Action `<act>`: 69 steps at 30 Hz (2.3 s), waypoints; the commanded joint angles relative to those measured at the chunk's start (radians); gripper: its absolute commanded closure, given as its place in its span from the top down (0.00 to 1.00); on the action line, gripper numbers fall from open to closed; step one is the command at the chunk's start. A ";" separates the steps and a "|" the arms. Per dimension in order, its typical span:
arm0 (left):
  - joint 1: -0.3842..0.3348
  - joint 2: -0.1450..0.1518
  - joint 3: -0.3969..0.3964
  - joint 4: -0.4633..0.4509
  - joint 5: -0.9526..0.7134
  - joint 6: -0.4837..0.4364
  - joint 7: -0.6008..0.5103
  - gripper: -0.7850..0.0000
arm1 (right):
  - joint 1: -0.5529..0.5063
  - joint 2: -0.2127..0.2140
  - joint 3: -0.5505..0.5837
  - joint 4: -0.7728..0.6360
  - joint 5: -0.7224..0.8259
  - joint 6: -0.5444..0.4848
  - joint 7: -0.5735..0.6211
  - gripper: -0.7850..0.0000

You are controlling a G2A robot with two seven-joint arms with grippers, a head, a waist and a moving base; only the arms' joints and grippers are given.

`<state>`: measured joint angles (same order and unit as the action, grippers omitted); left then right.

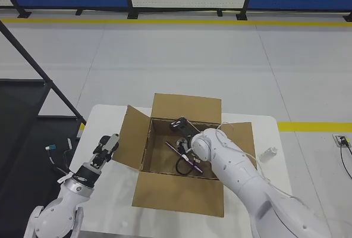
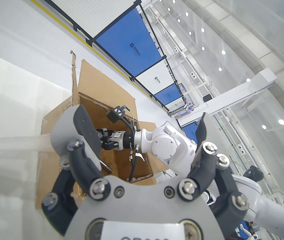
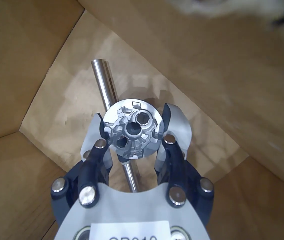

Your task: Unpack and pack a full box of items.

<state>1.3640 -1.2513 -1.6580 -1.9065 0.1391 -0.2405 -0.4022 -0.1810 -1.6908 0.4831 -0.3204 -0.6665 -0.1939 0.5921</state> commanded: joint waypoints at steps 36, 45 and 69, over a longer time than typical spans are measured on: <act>0.000 0.000 0.000 0.000 0.000 0.000 0.000 1.00 | -0.731 0.424 0.819 -1.568 -0.504 0.198 0.470 0.00; 0.000 0.000 0.000 0.000 0.000 0.000 0.000 1.00 | -0.984 0.455 1.083 -1.779 -0.571 0.257 0.508 0.00; 0.000 0.000 0.000 0.000 0.000 0.000 0.000 1.00 | -1.058 0.468 1.170 -1.366 -0.433 0.246 0.446 0.00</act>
<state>1.3640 -1.2513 -1.6580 -1.9065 0.1391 -0.2405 -0.4022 -1.2467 -1.2230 1.6584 -1.7027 -1.0970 0.0483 1.0394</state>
